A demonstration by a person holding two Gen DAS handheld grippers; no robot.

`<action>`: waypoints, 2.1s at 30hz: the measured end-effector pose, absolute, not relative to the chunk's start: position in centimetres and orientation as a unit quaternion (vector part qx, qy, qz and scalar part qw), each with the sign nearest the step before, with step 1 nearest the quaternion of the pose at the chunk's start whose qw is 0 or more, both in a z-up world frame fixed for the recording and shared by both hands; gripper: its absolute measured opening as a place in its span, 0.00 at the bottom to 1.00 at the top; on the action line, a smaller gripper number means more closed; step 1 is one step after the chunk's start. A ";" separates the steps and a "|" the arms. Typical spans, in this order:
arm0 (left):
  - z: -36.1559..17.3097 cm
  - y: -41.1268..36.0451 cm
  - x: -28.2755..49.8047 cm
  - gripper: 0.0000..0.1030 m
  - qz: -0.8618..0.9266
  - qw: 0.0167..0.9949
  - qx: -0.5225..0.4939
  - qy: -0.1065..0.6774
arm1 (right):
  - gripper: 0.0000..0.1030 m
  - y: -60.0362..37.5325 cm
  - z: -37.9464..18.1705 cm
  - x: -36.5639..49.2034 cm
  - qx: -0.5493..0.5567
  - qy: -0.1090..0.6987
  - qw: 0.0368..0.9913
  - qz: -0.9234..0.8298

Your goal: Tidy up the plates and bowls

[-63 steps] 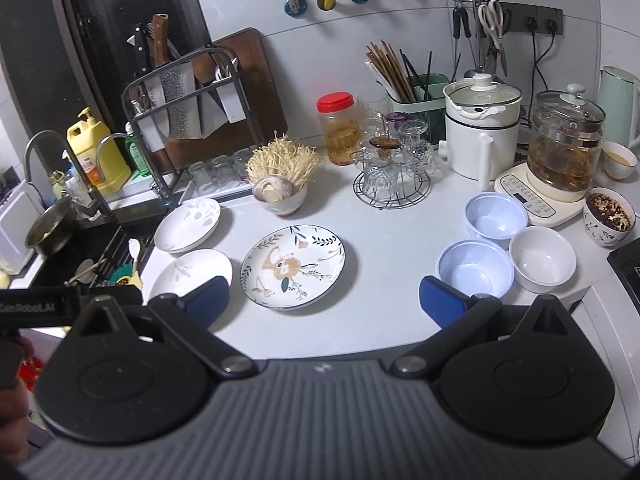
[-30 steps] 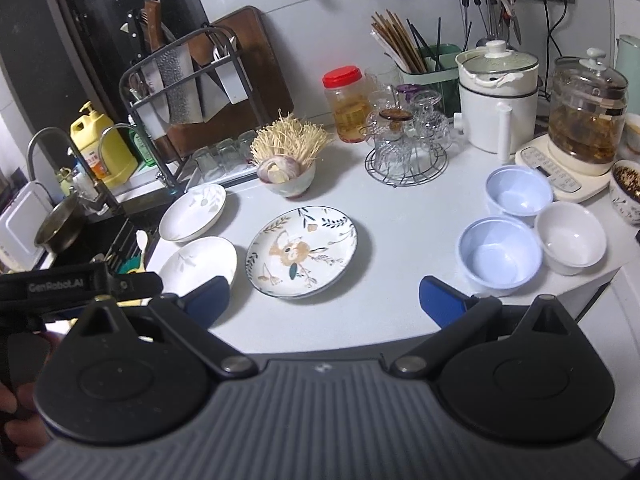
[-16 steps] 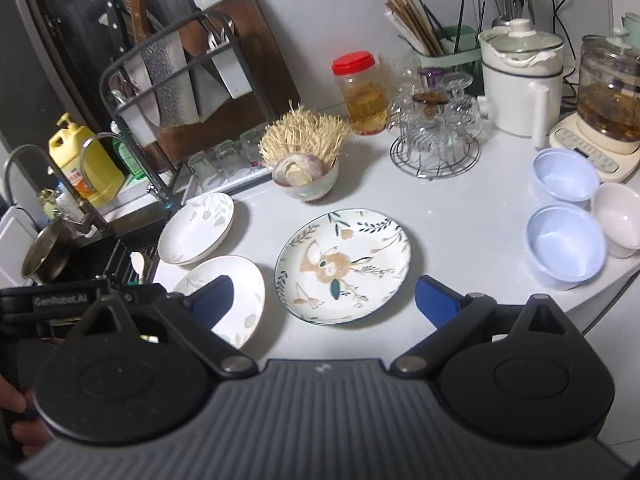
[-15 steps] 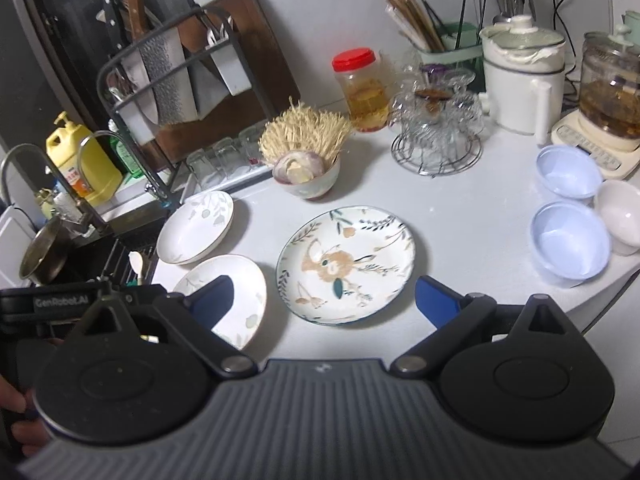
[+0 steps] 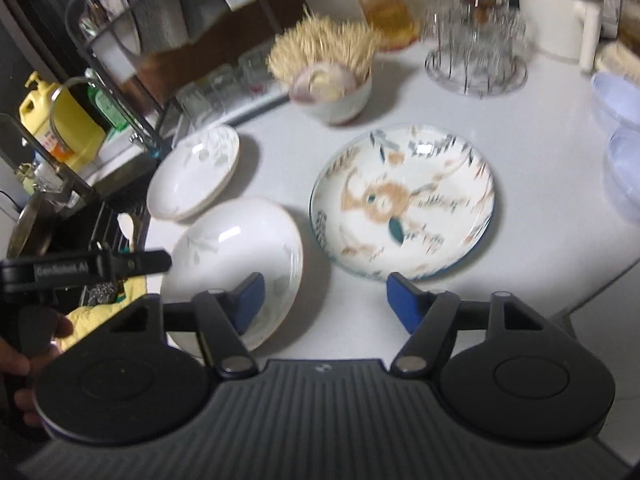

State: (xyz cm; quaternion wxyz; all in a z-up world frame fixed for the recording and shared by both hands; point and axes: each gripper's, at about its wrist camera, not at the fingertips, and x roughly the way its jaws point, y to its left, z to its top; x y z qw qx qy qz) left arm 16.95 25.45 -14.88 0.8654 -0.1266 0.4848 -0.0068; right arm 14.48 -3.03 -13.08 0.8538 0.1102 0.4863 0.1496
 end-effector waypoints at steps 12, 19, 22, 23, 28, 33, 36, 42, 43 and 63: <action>-19.4 29.1 19.0 0.85 -0.013 0.852 -0.140 0.505 | 0.52 -0.1 -17.9 15.3 0.147 0.532 0.819 0.158; -21.5 29.8 20.2 0.67 -0.015 0.844 -0.137 0.518 | 0.25 0.9 -19.7 16.4 0.156 0.539 0.815 0.144; -21.9 29.7 20.7 0.59 -0.022 0.845 -0.133 0.517 | 0.19 1.3 -20.2 16.8 0.158 0.536 0.817 0.142; -22.1 29.6 20.8 0.55 -0.025 0.846 -0.127 0.517 | 0.19 1.4 -20.3 16.9 0.155 0.534 0.819 0.143; -22.7 29.2 21.0 0.46 -0.028 0.847 -0.109 0.520 | 0.16 2.2 -20.8 17.5 0.148 0.533 0.820 0.148; -22.9 29.2 20.9 0.37 -0.024 0.852 -0.104 0.512 | 0.16 2.6 -20.8 17.9 0.140 0.528 0.823 0.153; -22.8 29.5 20.9 0.33 -0.024 0.851 -0.110 0.514 | 0.16 2.7 -20.8 18.0 0.136 0.529 0.823 0.157; -20.5 29.6 20.4 0.30 -0.014 0.859 -0.107 0.500 | 0.16 2.4 -19.7 18.2 0.144 0.524 0.819 0.184; -20.0 29.7 20.3 0.30 -0.011 0.860 -0.111 0.498 | 0.16 2.3 -19.4 18.3 0.148 0.523 0.818 0.187; -11.3 24.0 22.3 0.30 -0.016 0.899 -0.122 0.421 | 0.16 -3.7 -12.1 21.4 0.150 0.442 0.855 0.225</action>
